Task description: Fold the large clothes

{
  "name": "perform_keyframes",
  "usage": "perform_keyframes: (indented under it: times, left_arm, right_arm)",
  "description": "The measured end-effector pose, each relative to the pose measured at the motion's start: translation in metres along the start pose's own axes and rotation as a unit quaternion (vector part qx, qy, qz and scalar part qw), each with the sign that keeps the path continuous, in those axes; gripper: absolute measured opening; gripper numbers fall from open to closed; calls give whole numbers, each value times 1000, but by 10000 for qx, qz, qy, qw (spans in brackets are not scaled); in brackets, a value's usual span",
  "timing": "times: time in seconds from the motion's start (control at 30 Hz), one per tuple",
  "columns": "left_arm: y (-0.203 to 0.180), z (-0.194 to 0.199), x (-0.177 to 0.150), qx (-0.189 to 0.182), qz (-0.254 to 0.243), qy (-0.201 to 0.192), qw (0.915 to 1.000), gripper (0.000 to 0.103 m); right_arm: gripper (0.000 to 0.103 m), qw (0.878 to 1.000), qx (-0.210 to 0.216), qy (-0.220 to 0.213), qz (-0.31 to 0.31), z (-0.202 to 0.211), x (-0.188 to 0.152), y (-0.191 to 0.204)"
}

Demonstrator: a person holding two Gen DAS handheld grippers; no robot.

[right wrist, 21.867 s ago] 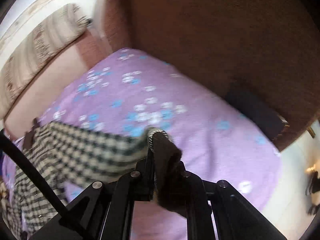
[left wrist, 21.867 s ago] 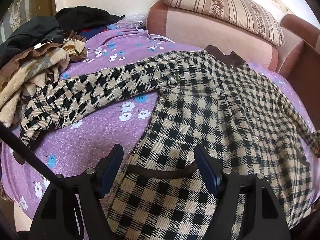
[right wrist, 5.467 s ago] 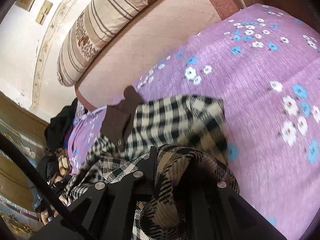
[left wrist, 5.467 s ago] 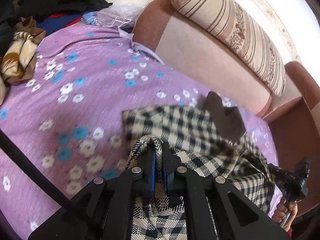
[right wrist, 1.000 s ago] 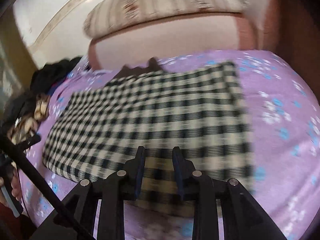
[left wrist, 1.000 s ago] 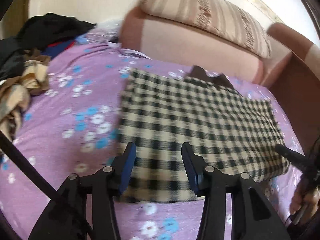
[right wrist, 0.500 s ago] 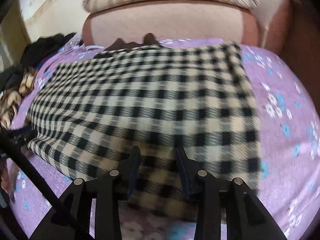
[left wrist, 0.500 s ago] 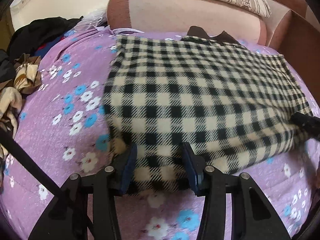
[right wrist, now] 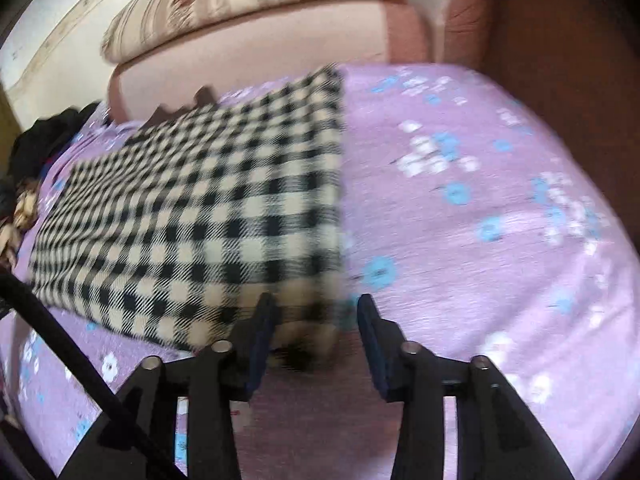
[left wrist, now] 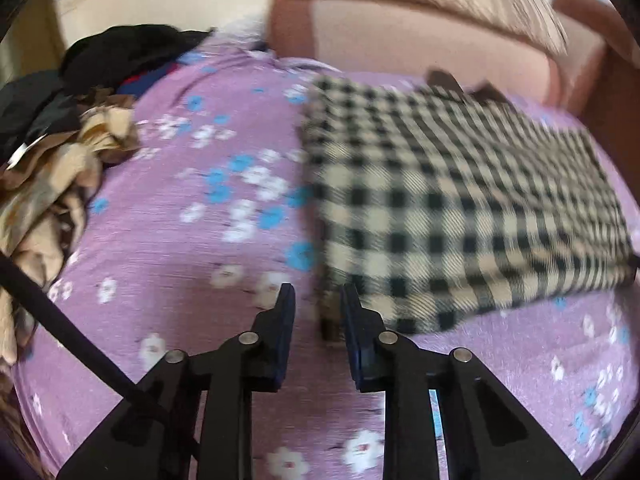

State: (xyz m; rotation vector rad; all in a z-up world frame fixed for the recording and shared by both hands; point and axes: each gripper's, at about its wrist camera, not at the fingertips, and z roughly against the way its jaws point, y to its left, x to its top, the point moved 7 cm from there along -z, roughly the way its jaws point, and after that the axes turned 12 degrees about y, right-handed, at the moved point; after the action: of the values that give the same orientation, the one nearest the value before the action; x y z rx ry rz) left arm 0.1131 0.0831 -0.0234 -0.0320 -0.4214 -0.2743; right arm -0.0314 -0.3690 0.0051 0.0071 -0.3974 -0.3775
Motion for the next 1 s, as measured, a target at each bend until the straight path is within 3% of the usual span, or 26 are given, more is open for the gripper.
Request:
perform_keyframes:
  times: [0.07,0.23,0.47,0.77,1.0]
  left_arm:
    - [16,8,2,-151,322,-72,9993,25]
    - [43,14,5,-150,908,-159,9956,47]
    - [36,6,6,-230,891,-29,9957,58]
    - [25,-8,11,-444,929,196,9945,59]
    - [32,-22,30,-665,1200,311,9901,60]
  right_arm:
    - [50,9998,50,-137,-149,11,3,-6]
    - [51,9988,184,-377,-258,28,9,-5]
    - [54,9988,228,-394,201,22,12,35]
    - [59,9946,344,-204,962,10,1,86]
    - [60,9782,429,-133,2025,6,-29,162]
